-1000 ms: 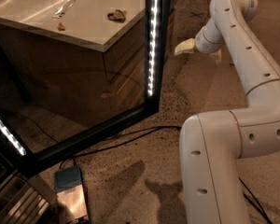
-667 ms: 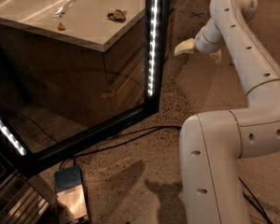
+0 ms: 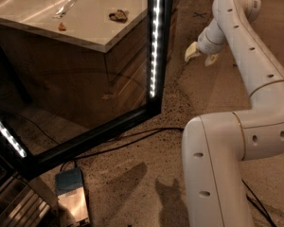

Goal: Close right fridge door

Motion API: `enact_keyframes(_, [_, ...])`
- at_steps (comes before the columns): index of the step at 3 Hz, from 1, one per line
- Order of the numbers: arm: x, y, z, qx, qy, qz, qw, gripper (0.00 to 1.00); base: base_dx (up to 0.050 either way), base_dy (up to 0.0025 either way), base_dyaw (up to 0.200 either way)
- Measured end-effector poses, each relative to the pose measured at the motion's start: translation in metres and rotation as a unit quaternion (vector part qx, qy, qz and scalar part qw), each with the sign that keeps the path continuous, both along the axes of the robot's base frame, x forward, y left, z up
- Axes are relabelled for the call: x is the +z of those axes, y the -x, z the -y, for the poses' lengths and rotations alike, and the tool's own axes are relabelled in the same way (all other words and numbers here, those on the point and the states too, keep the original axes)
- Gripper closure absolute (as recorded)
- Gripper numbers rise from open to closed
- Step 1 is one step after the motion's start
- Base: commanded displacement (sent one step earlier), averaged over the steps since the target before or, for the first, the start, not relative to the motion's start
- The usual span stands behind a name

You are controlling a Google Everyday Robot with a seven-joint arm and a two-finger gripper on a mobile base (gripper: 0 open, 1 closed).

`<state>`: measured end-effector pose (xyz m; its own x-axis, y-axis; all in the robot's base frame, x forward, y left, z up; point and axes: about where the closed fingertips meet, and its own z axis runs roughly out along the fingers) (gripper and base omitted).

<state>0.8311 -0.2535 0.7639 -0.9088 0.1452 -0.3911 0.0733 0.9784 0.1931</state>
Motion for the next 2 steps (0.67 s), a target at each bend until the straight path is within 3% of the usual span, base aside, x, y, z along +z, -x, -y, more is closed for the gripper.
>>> enact_keyframes(2, [-0.0001,0.0,0.0,0.0,0.0,0.0,1.0,0.89,0.0,0.0,0.0])
